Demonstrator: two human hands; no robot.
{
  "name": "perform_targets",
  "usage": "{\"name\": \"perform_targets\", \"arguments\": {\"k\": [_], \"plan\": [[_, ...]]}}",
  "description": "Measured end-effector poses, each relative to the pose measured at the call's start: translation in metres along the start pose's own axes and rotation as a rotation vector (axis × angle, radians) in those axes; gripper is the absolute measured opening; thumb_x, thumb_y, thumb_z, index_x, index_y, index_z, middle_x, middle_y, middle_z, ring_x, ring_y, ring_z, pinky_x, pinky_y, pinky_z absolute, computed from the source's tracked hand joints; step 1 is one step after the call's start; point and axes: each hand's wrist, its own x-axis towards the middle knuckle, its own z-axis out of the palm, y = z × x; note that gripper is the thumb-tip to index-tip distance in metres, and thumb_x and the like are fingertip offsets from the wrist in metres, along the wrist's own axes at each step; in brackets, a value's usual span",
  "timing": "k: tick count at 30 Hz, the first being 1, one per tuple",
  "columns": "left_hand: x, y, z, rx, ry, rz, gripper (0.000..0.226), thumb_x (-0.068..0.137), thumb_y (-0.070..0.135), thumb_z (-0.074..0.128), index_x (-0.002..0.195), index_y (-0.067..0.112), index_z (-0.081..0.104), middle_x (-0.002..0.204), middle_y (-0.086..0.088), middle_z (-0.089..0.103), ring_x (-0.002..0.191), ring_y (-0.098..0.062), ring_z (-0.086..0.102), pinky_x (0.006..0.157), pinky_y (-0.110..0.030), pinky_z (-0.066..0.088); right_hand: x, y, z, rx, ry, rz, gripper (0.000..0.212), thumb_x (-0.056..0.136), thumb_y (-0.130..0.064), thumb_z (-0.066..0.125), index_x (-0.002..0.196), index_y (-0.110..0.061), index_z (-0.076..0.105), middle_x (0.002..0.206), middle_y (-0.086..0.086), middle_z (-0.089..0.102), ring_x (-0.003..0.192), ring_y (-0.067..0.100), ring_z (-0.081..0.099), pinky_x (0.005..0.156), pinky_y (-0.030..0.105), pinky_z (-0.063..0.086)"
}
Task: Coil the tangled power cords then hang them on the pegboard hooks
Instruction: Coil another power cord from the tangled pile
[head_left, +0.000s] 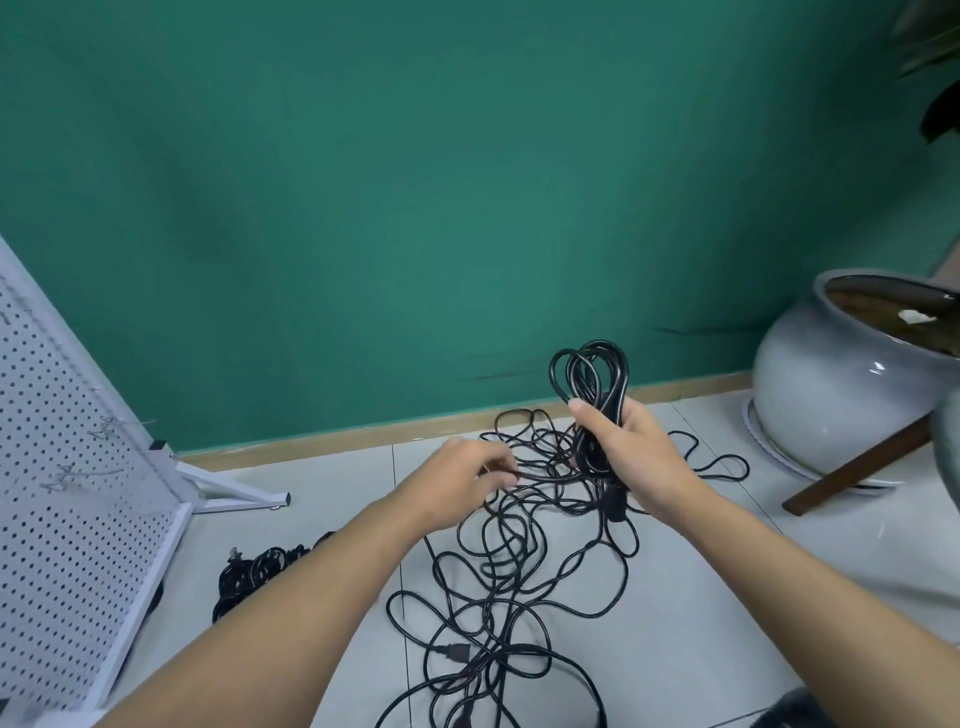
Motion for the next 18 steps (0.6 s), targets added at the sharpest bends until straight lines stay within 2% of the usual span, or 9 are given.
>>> {"name": "perform_targets", "arguments": {"k": [1,3,5,7,9,12,15,18], "plan": [[0.001,0.003,-0.004,0.012,0.08,0.044,0.007,0.1,0.025,0.066,0.101,0.022,0.073,0.098,0.009,0.072,0.092,-0.008,0.063,0.084,-0.029,0.049,0.0,0.002,-0.001,-0.075,-0.013,-0.015,0.03,0.091,-0.05,0.069,0.08,-0.023,0.06,0.072,0.002,0.057,0.075,0.027,0.06,0.082,0.049,0.053],[0.002,0.012,-0.011,0.024,0.213,0.135,0.007,0.097,0.025,0.071,0.103,0.022,0.072,0.096,0.012,0.068,0.089,-0.001,0.059,0.084,-0.023,0.047,-0.002,0.003,-0.002,-0.213,-0.063,-0.027,0.031,0.098,-0.042,0.067,0.089,-0.012,0.064,0.075,0.011,0.065,0.074,0.022,0.06,0.085,0.046,0.054],[0.002,0.018,-0.016,-0.004,0.282,0.165,0.022,0.093,0.026,0.076,0.114,0.023,0.07,0.104,0.014,0.066,0.093,0.005,0.057,0.086,-0.013,0.043,-0.006,0.0,-0.001,-0.246,-0.142,-0.035,0.026,0.1,-0.037,0.065,0.097,-0.012,0.066,0.084,0.017,0.074,0.073,0.021,0.065,0.081,0.041,0.055],[0.001,0.022,-0.021,-0.076,0.328,0.103,0.043,0.088,0.03,0.08,0.128,0.023,0.068,0.116,0.013,0.068,0.101,0.007,0.059,0.093,-0.01,0.042,-0.011,-0.006,0.001,-0.193,-0.224,-0.03,0.019,0.102,-0.031,0.064,0.101,-0.012,0.064,0.081,0.013,0.074,0.071,0.017,0.069,0.073,0.032,0.056],[0.0,0.024,-0.025,-0.121,0.361,0.065,0.052,0.085,0.031,0.083,0.133,0.021,0.068,0.119,0.01,0.071,0.107,0.001,0.062,0.097,-0.013,0.045,-0.013,-0.01,0.004,-0.171,-0.241,-0.044,0.017,0.102,-0.029,0.064,0.103,-0.012,0.064,0.078,0.006,0.072,0.07,0.013,0.07,0.068,0.025,0.055],[0.0,0.03,-0.027,-0.192,0.382,0.07,0.046,0.082,0.018,0.085,0.127,0.022,0.073,0.106,0.01,0.074,0.096,0.001,0.064,0.084,-0.008,0.044,-0.012,-0.009,0.006,-0.182,-0.264,-0.052,0.013,0.102,-0.032,0.064,0.103,-0.02,0.067,0.077,-0.002,0.074,0.072,0.01,0.069,0.071,0.024,0.052],[-0.002,0.035,-0.028,-0.234,0.396,0.08,0.038,0.08,0.013,0.087,0.116,0.02,0.077,0.095,0.011,0.075,0.092,0.005,0.066,0.079,-0.004,0.043,-0.014,-0.01,0.007,-0.216,-0.348,-0.066,0.013,0.103,-0.031,0.063,0.111,-0.024,0.069,0.084,-0.014,0.075,0.08,0.0,0.069,0.076,0.016,0.05],[-0.002,0.034,-0.029,-0.22,0.397,0.118,0.022,0.077,0.016,0.089,0.095,0.016,0.078,0.082,0.013,0.074,0.081,0.0,0.069,0.077,-0.011,0.049,-0.017,-0.008,0.01,-0.293,-0.456,-0.036,0.023,0.104,-0.029,0.061,0.105,-0.008,0.069,0.09,0.001,0.079,0.082,0.009,0.073,0.075,0.015,0.052]]}}
